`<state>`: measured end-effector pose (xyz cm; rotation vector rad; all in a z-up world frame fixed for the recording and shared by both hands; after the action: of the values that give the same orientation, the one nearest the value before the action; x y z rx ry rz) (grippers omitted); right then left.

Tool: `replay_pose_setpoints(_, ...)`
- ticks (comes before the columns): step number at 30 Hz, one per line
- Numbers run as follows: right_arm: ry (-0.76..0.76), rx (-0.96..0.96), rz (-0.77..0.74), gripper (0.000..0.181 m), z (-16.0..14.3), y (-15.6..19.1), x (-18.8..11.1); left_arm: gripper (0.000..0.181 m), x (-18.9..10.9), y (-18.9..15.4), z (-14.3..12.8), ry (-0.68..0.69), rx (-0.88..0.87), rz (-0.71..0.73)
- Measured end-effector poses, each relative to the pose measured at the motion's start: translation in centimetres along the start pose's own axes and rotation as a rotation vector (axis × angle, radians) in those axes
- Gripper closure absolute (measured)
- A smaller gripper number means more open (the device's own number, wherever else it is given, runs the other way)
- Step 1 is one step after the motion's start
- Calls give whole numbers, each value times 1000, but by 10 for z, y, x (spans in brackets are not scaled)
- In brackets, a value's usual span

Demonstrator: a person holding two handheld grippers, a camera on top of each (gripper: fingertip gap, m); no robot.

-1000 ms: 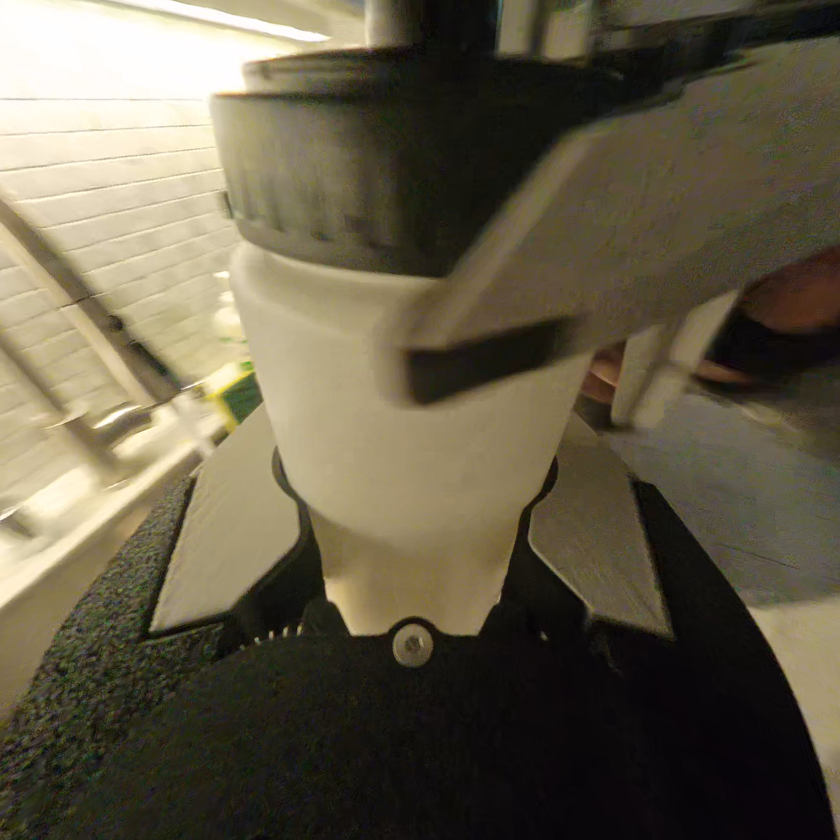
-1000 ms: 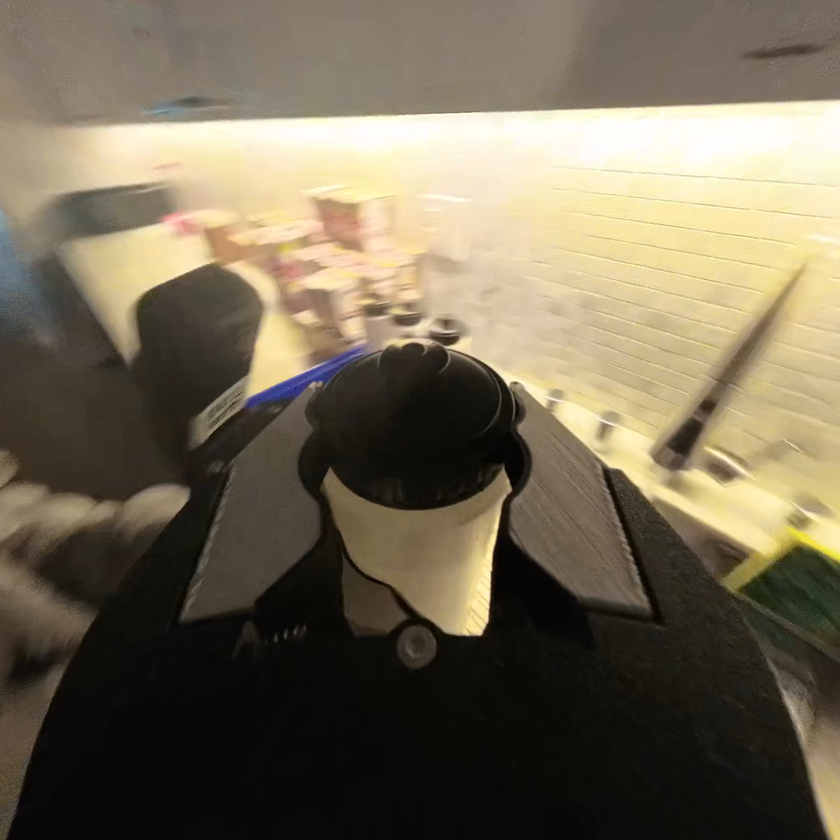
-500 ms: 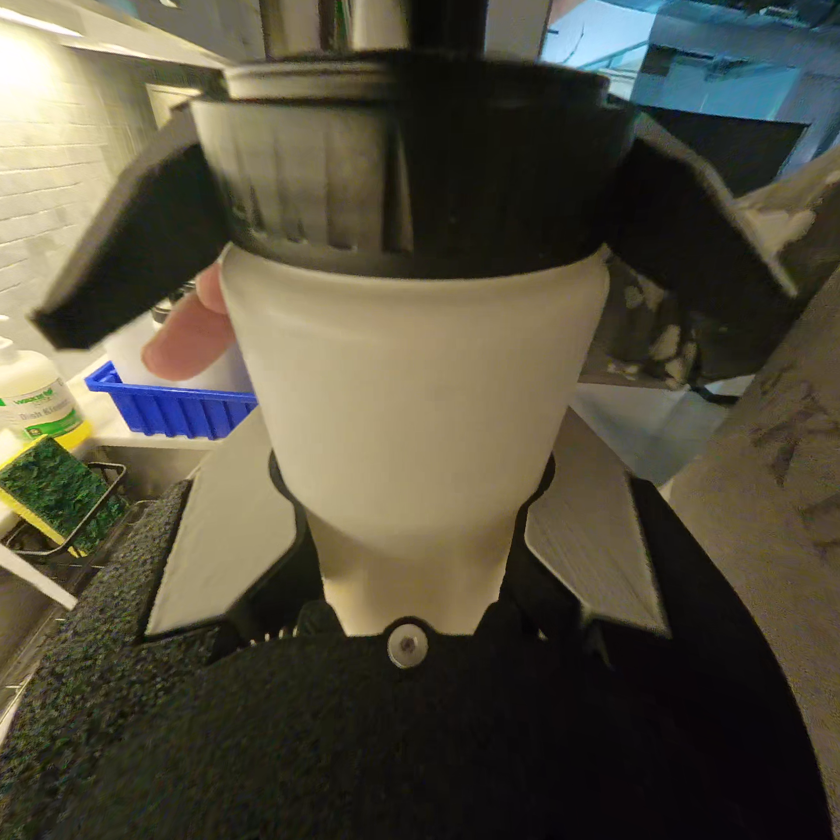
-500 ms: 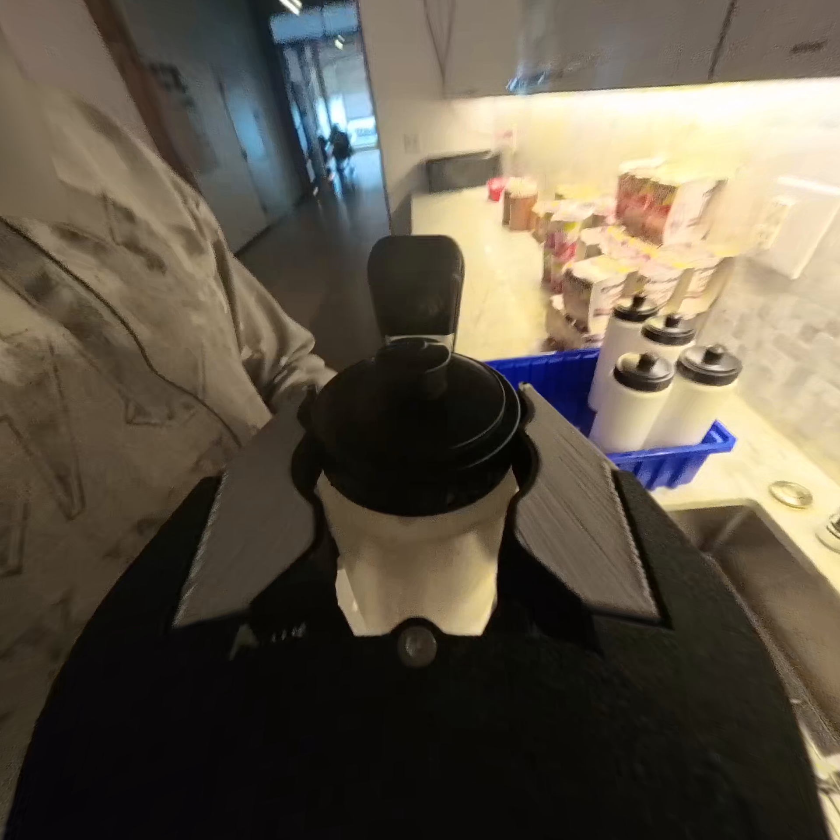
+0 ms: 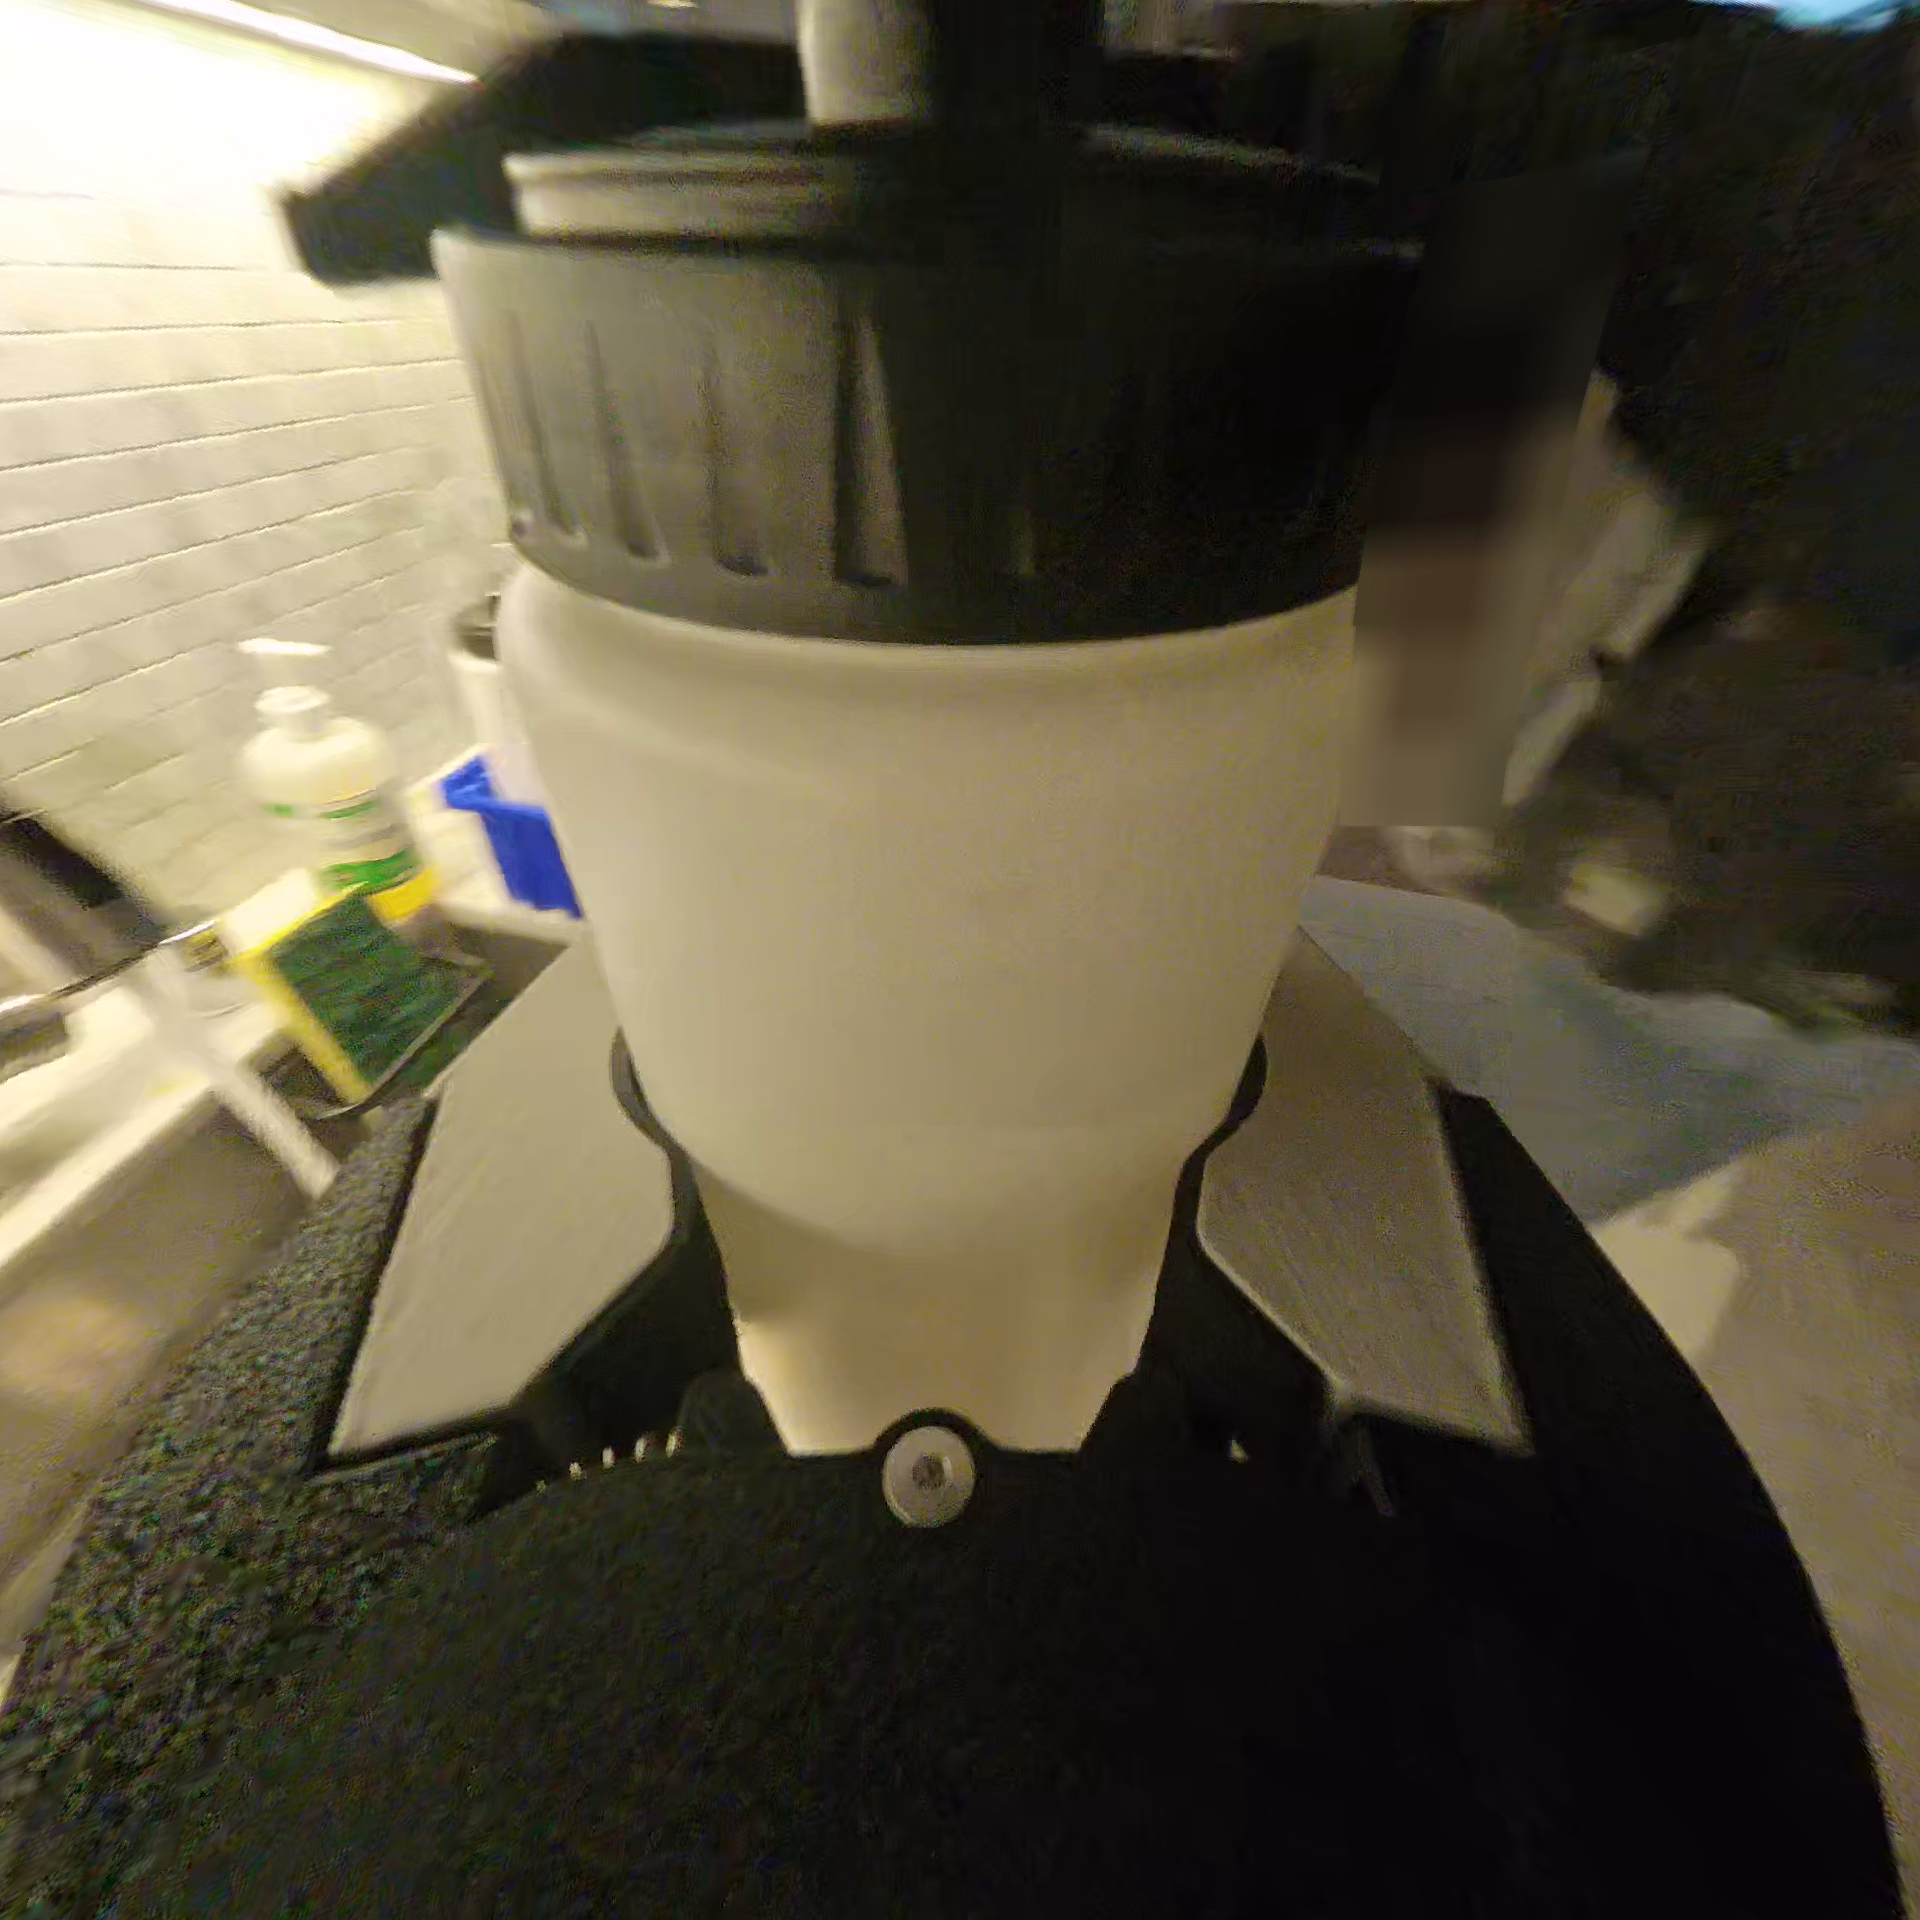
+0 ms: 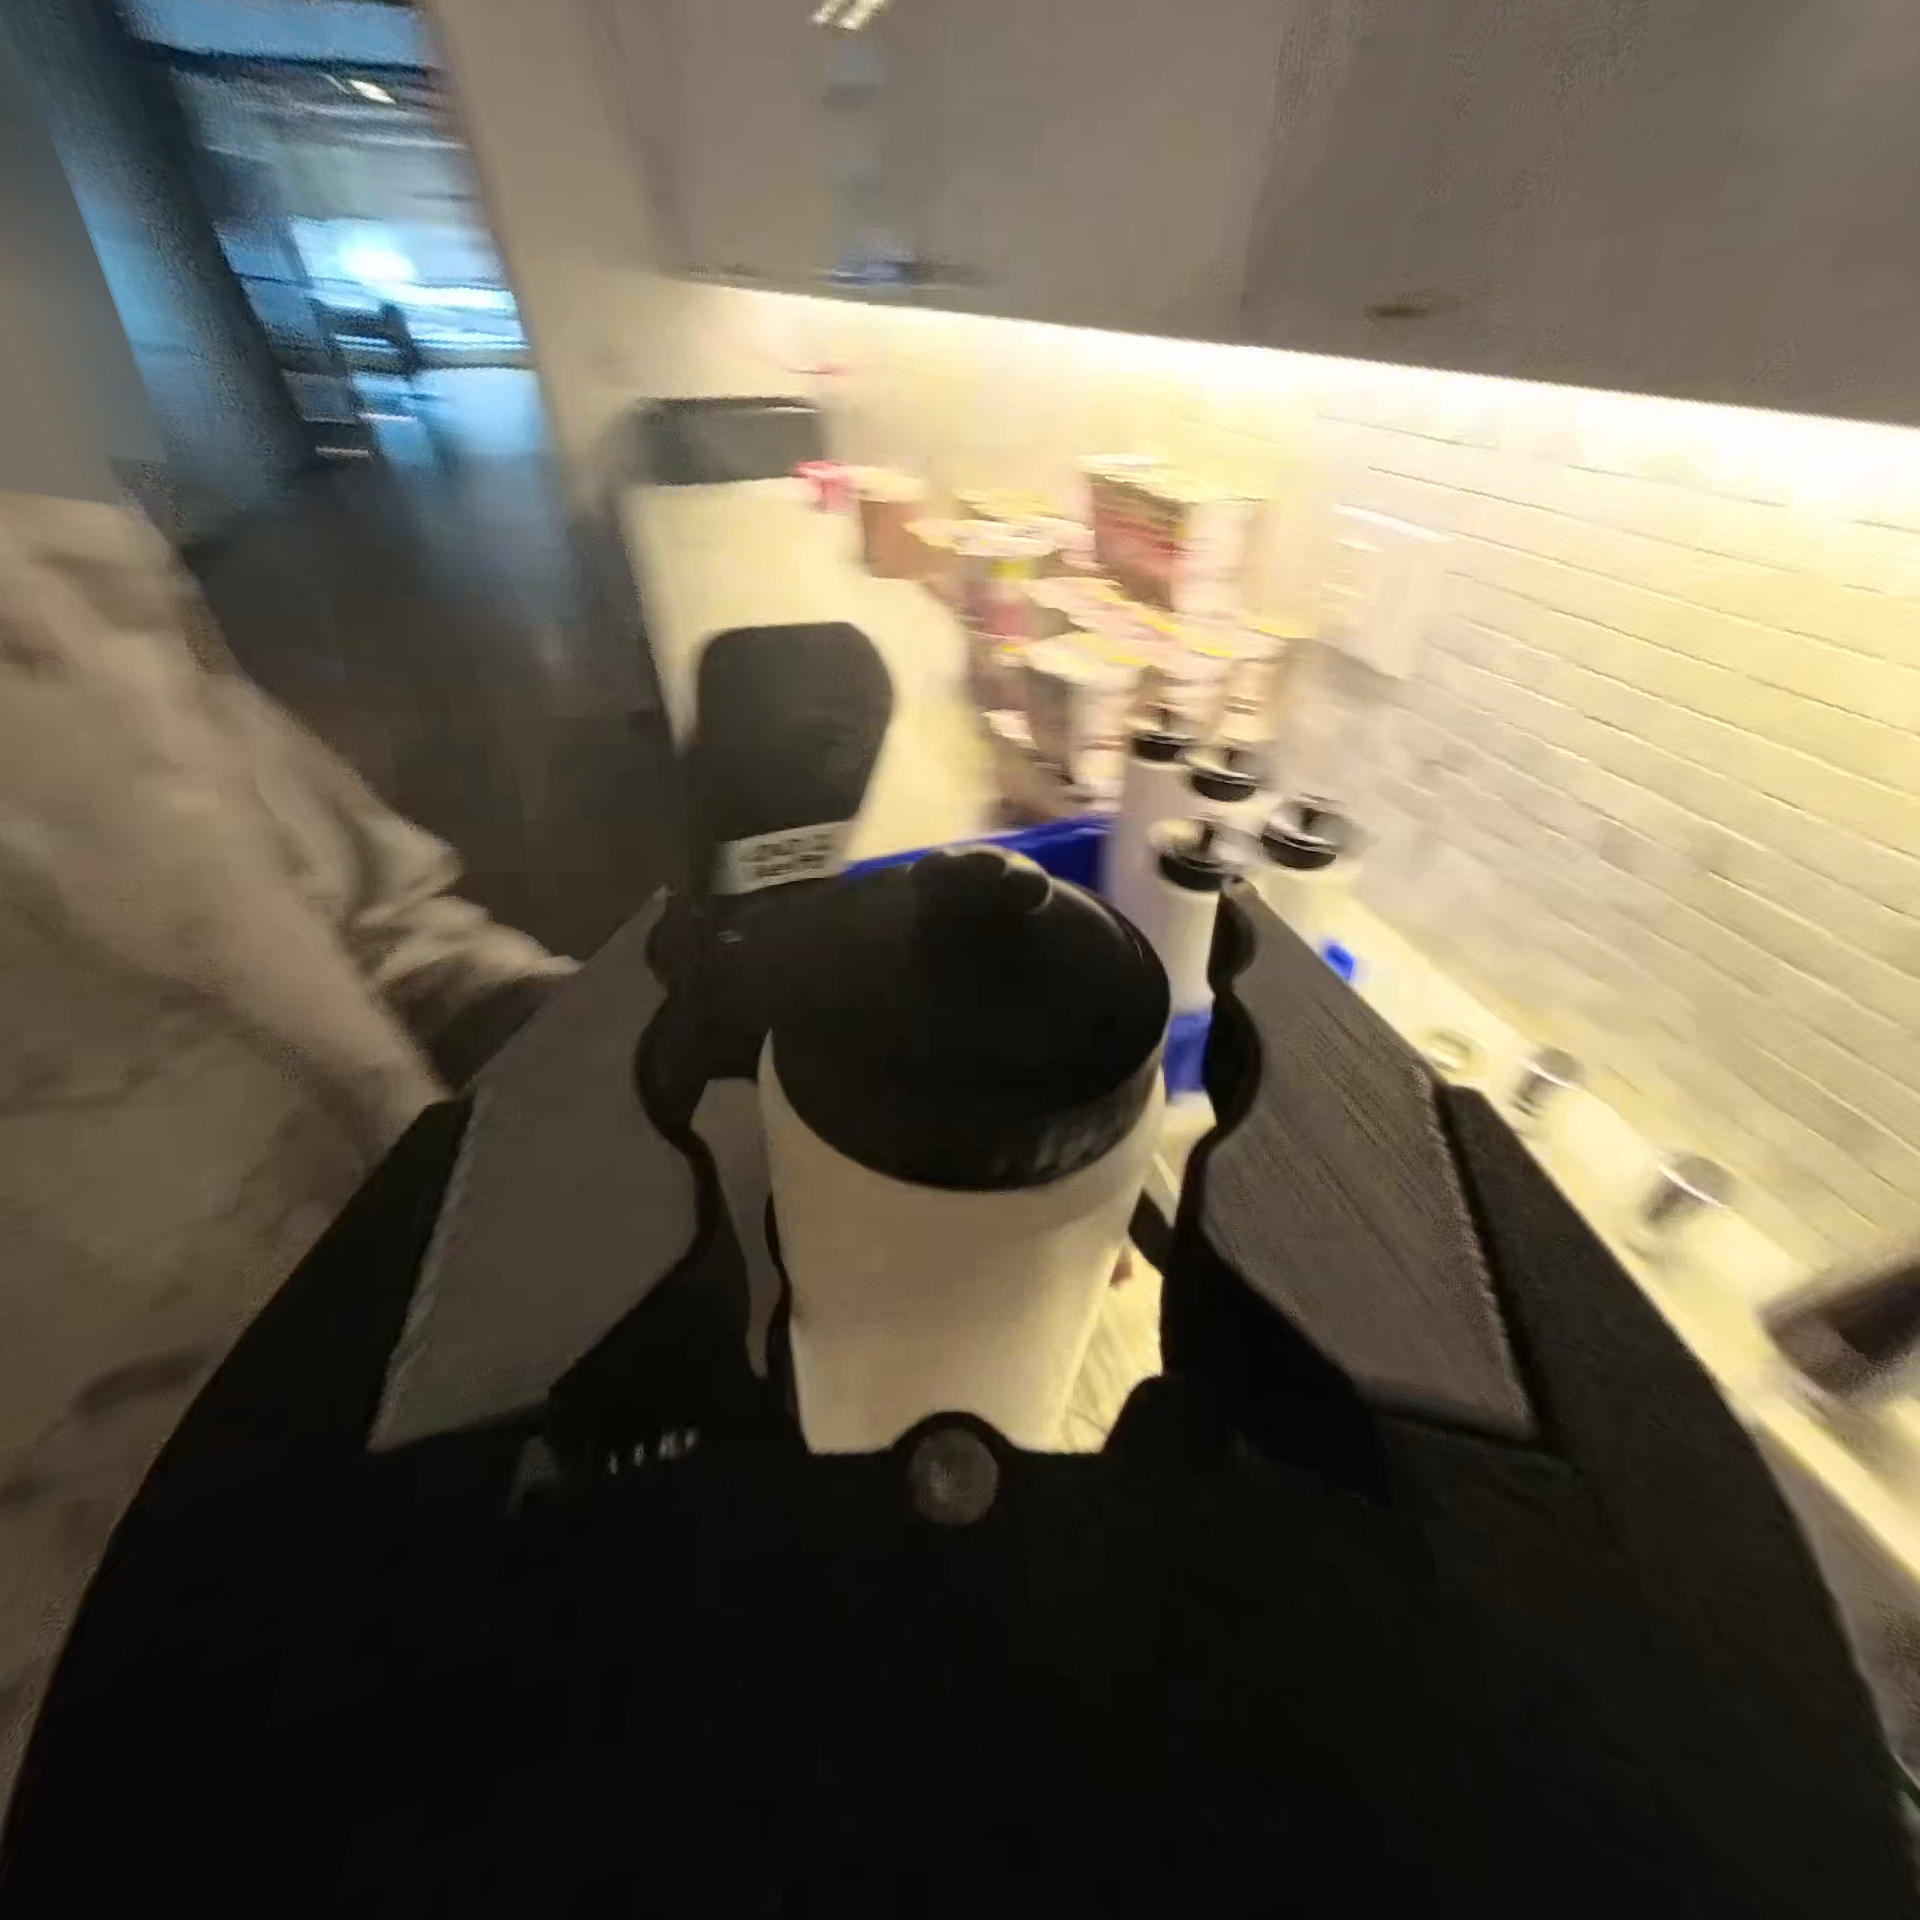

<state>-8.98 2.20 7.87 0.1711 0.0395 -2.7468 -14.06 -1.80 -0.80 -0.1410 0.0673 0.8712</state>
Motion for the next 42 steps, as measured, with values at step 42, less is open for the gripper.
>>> replay_pose_setpoints(42,-101,59,-339,97,-30,-54,-120,63,95,16,14,-91,-39,-121)
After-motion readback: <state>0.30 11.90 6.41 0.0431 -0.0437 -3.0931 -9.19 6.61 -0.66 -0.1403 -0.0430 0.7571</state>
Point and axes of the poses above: each gripper's, where its closed fingertips meet, x out along the fingers, z out of its top, y = z × x across the jaws, the point moved 8 cm from there along -x, back along the fingers, and after that the axes turned 3 degrees about -z, right-handed, at the moved point
